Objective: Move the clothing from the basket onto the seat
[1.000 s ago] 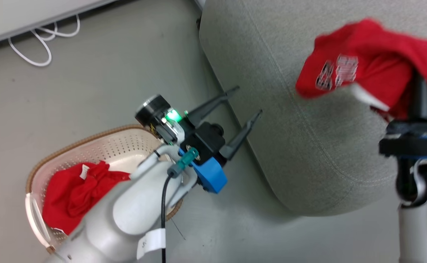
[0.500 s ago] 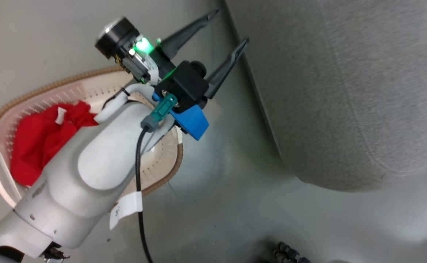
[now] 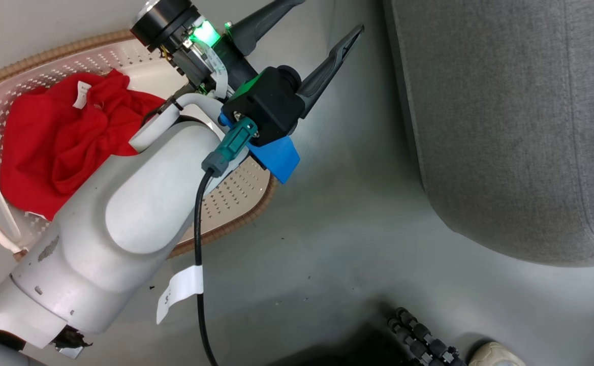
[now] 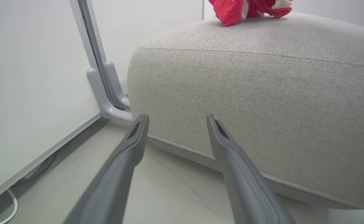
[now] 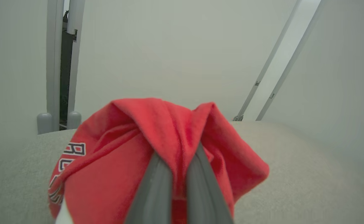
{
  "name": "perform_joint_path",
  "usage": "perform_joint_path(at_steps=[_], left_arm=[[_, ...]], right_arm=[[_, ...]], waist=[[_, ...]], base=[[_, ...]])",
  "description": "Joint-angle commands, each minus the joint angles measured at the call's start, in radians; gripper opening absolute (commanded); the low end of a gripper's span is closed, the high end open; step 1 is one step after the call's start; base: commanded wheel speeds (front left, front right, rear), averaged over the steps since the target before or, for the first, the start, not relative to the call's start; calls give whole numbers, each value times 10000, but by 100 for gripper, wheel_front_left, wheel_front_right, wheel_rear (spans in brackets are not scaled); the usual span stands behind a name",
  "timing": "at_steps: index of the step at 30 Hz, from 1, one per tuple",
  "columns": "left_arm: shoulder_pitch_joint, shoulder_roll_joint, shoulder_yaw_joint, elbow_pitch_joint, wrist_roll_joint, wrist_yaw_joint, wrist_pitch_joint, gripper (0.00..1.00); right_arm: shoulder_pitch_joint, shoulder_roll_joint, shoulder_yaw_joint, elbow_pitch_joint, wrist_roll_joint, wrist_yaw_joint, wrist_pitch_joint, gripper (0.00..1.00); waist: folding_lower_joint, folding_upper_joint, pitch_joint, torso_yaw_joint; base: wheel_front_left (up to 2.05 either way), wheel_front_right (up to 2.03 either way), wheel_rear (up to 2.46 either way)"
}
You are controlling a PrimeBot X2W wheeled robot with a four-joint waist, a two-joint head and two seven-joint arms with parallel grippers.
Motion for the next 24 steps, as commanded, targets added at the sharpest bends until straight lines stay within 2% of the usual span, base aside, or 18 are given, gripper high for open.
perform_joint_path(at_steps=[1,10,11,12,16,24], left_arm=[[-101,25,-13,-54,3,65,-9,100],[95,119,-60,74,-151,108,-78,100],[122,128,-57,92,-164,114,-88,100],[157,123,-58,109,-178,142,-99,100],[380,63,-63,164,-278,229,-144,100],[1316,-239,418,78,-765,565,-213,100]], right_arm=[[162,105,-26,137,-48,-1,-10,0],[798,819,175,1373,55,-1,-8,2],[863,901,166,1403,98,1,-10,49],[973,945,185,1399,115,-1,-8,100],[1574,1098,181,928,128,-1,-10,100],[3621,1474,714,-651,188,1,-10,100]], waist=[[-2,0,23,17],[-2,0,-166,12],[-2,0,-233,1],[-2,0,-312,3],[-2,0,-738,5],[-2,0,-2417,167]], base=[[0,0,0],[0,0,0],[0,0,0],[0,0,0],[0,0,0],[0,0,0]])
